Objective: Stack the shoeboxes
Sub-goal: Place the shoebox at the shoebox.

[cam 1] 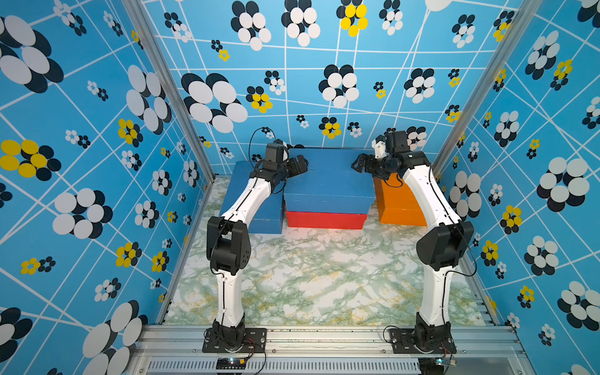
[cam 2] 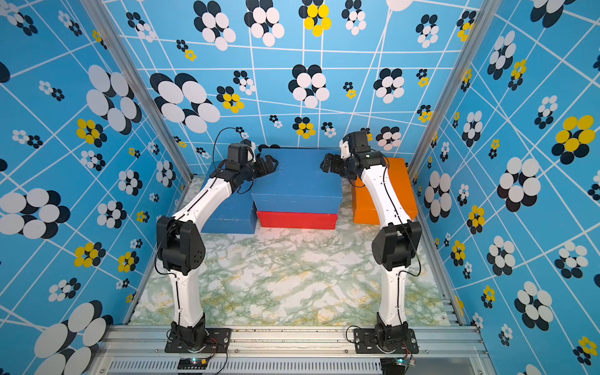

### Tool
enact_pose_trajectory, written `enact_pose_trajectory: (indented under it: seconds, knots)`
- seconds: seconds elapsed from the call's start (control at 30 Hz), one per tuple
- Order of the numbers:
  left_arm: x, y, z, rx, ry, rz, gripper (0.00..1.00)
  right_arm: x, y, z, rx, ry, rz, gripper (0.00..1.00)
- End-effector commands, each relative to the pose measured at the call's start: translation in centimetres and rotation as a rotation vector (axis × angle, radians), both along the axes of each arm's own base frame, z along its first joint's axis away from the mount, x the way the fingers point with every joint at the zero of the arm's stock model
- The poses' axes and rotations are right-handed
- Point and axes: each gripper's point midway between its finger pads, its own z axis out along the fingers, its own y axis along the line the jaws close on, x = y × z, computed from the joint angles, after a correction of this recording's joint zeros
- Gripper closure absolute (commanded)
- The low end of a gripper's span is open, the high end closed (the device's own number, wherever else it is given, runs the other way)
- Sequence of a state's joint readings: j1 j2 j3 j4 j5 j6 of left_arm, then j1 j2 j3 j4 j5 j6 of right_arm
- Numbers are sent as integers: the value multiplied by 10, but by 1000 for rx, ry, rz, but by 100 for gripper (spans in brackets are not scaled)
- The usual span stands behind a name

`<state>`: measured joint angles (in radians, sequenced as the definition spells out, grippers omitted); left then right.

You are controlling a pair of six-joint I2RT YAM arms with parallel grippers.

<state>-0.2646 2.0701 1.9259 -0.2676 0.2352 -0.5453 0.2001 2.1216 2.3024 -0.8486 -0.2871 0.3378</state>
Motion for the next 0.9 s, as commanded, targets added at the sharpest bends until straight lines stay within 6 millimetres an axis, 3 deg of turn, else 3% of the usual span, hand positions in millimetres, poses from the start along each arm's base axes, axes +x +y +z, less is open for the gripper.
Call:
enact_pose_trajectory:
  seconds: [0.0,0.3,0.63,0.87]
  knots:
    - [-3,-17,10,2,-32,-50,0,4,18,8,60,-21,50,1]
    - [0,-12,2,11,-14,-43,1,6,8,1,23,-11,18,1]
    - [3,-1,-10,4,-9,-21,0,10,-13,-24,-32,37,-47,1]
    - [7,11,-12,1,-4,4,0,12,-16,-33,-48,52,-51,1]
